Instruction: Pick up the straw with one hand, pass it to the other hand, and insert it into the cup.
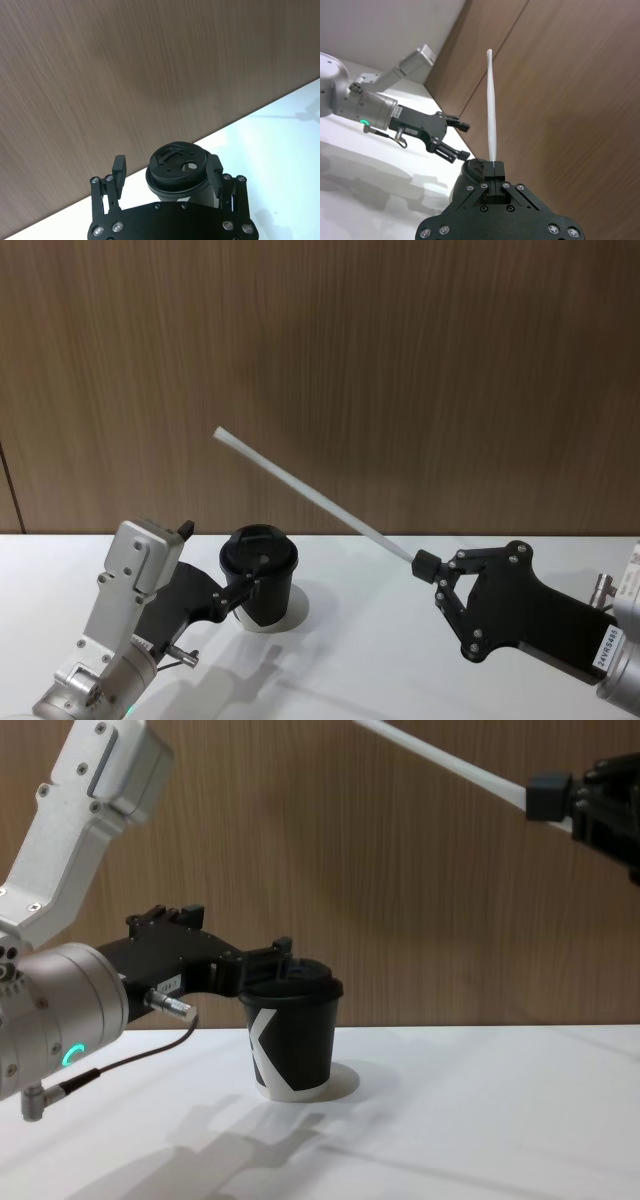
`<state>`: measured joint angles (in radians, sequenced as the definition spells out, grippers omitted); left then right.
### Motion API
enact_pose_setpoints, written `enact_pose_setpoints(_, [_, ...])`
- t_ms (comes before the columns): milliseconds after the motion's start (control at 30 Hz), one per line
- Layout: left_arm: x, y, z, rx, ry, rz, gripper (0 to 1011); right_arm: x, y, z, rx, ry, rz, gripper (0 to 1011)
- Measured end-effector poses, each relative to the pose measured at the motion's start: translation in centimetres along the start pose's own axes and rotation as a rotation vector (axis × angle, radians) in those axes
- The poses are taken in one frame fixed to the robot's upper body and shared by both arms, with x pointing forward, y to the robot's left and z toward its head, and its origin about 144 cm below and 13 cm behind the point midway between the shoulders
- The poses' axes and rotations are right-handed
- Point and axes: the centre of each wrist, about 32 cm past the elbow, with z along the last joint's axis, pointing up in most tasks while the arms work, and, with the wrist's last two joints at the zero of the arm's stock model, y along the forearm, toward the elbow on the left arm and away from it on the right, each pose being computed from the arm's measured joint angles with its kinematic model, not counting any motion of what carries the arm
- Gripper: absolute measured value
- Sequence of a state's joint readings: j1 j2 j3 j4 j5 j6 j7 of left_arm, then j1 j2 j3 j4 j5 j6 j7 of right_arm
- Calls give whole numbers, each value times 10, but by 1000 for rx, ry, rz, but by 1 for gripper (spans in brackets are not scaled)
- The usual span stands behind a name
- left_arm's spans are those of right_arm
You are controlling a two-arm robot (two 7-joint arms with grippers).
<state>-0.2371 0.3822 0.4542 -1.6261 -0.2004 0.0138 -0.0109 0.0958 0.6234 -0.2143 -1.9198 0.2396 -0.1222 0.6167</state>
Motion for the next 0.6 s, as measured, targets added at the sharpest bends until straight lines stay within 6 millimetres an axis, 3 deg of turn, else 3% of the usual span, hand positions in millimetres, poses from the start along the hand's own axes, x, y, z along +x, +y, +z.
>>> enact_pose_setpoints(600, [0,0,0,0,0,0,1003,7,4,8,49,-36,59,2])
